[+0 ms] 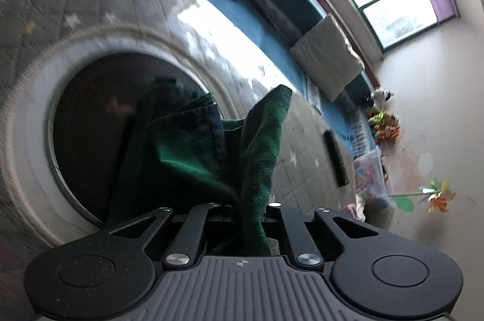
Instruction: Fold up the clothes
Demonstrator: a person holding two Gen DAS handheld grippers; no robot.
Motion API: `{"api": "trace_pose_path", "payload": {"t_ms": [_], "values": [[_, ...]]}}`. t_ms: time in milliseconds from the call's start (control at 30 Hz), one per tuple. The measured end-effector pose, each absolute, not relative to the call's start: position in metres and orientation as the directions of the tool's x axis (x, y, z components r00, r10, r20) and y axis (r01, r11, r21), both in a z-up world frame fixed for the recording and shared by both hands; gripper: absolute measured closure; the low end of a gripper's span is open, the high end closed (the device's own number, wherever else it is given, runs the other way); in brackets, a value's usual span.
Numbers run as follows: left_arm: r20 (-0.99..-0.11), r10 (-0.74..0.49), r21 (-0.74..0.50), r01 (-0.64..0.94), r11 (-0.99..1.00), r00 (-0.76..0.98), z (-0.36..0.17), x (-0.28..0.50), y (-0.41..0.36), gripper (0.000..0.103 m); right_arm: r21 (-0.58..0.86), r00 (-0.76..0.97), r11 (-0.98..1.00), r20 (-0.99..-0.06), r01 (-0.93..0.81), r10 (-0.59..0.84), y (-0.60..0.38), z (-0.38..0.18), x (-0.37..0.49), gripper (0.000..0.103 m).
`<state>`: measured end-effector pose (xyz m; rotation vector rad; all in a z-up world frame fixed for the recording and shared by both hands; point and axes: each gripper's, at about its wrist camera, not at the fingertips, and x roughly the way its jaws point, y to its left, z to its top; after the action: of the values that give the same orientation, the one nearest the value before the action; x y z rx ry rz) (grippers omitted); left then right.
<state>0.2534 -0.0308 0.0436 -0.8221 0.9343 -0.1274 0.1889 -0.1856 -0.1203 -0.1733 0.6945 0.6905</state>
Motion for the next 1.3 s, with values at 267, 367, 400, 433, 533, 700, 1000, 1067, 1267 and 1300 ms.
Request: {"api": "trace_pose_path", "payload": {"t_ms": [267, 367, 400, 433, 533, 700, 1000, 1067, 1267, 1300], "values": [[-0.661, -0.464, -0.693, -0.243, 0.679, 0.589, 0.020, 0.257, -0.053, 0.076, 0.135, 0.538, 0.752, -0.618, -0.646, 0.573, -0.195, -0.119, 0.183, 0.032], [-0.652, -0.475, -0.702, -0.234, 0.673, 0.591, 0.017, 0.256, -0.057, 0.068, 0.155, 0.532, 0.746, -0.610, -0.647, 0.588, -0.198, -0.119, 0.183, 0.032], [-0.648, -0.483, -0.707, -0.229, 0.669, 0.589, 0.017, 0.256, -0.058, 0.066, 0.160, 0.530, 0.745, -0.607, -0.648, 0.591, -0.198, -0.119, 0.183, 0.032], [-0.645, -0.489, -0.711, -0.226, 0.666, 0.587, 0.016, 0.257, -0.059, 0.062, 0.163, 0.529, 0.744, -0.606, -0.648, 0.593, -0.199, -0.119, 0.183, 0.032], [-0.631, -0.511, -0.727, -0.216, 0.652, 0.583, 0.013, 0.257, -0.059, 0.055, 0.168, 0.526, 0.741, -0.604, -0.650, 0.599, -0.201, -0.117, 0.182, 0.032], [-0.611, -0.567, -0.756, -0.197, 0.624, 0.553, 0.004, 0.261, -0.061, 0.053, 0.183, 0.527, 0.744, -0.599, -0.643, 0.603, -0.204, -0.115, 0.181, 0.032], [-0.546, -0.672, -0.796, -0.060, 0.602, 0.500, 0.012, 0.257, -0.066, 0.052, 0.219, 0.542, 0.771, -0.598, -0.598, 0.591, -0.225, -0.106, 0.182, 0.032], [-0.531, -0.677, -0.793, -0.017, 0.609, 0.510, 0.022, 0.251, -0.059, 0.052, 0.225, 0.551, 0.780, -0.595, -0.584, 0.585, -0.234, -0.101, 0.180, 0.032], [-0.555, -0.627, -0.730, 0.041, 0.682, 0.546, 0.040, 0.231, -0.032, 0.052, 0.242, 0.603, 0.813, -0.566, -0.530, 0.562, -0.269, -0.081, 0.175, 0.039], [-0.569, -0.612, -0.714, 0.040, 0.699, 0.549, 0.040, 0.228, -0.028, 0.052, 0.250, 0.608, 0.813, -0.558, -0.526, 0.565, -0.274, -0.078, 0.174, 0.041]]}}
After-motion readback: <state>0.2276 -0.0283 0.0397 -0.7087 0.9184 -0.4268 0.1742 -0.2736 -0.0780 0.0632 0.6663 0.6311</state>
